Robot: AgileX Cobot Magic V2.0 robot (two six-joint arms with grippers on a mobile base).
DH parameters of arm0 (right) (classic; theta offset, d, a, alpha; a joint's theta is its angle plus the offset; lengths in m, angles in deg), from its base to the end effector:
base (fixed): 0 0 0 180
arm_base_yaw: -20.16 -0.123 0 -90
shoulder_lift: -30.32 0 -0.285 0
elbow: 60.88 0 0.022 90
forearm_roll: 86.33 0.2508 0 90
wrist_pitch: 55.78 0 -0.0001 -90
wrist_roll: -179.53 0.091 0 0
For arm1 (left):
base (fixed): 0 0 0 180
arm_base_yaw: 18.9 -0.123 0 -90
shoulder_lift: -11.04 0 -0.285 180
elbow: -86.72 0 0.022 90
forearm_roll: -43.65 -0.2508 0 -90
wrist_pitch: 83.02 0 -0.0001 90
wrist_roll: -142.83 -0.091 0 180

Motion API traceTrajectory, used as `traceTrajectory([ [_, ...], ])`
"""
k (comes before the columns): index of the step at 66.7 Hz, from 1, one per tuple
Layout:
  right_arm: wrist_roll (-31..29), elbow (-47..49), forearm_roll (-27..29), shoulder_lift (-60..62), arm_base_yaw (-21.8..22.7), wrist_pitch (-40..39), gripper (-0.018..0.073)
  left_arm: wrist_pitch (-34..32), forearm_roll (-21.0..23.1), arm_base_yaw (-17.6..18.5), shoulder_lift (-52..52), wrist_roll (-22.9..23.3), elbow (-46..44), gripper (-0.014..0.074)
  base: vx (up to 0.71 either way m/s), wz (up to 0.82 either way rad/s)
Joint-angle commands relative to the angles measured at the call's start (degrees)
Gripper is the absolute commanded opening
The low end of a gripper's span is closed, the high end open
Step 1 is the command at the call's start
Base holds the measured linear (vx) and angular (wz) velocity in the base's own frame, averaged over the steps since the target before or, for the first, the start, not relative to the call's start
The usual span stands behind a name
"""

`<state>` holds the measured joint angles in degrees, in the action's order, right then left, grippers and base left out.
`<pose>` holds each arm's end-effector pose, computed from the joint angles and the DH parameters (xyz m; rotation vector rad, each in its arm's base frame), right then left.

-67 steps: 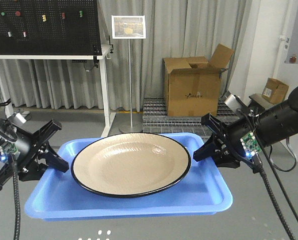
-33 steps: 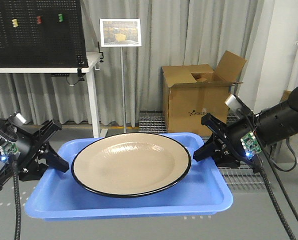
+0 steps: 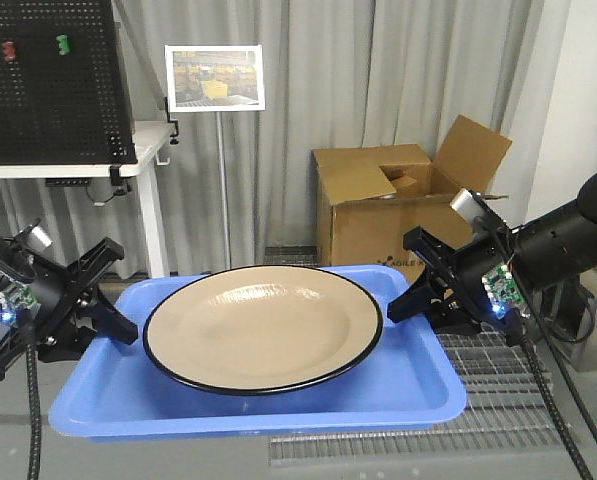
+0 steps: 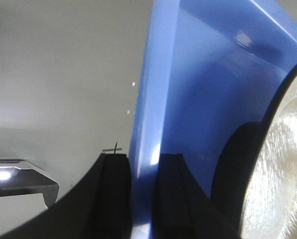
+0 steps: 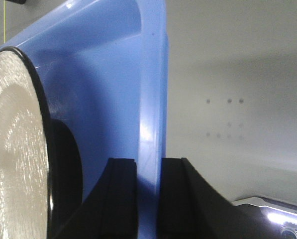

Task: Place disk in tray to left cabinet
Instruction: 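Hold the tray with both grippers while driving to the white cabinet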

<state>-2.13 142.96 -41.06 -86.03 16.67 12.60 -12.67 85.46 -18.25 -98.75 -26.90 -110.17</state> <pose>0.4044 0.0849 0.3284 0.1136 2.6268 1.0899 0.3746 -0.0614 0.3351 -0.4340 2.7017 -1.0667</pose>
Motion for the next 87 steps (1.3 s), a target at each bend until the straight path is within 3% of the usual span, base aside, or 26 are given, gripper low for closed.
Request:
traceTrajectory([
  [1,-0.17,2.16,13.41,3.66,-1.79,2.99,-0.0004,1.44,12.65,1.69,3.04,0.77,-1.97,-0.0001,0.6,-0.05],
  [46,-0.17,2.16,13.42,3.66,-1.79,2.96,-0.0004,1.25,12.63,1.69,3.04,0.77,-1.97,-0.0001,0.49,-0.16],
  [87,-0.17,2.16,13.42,3.66,-1.79,2.96,-0.0004,1.25,12.63,1.69,3.04,0.77,-1.97,-0.0001,0.27,-0.71],
])
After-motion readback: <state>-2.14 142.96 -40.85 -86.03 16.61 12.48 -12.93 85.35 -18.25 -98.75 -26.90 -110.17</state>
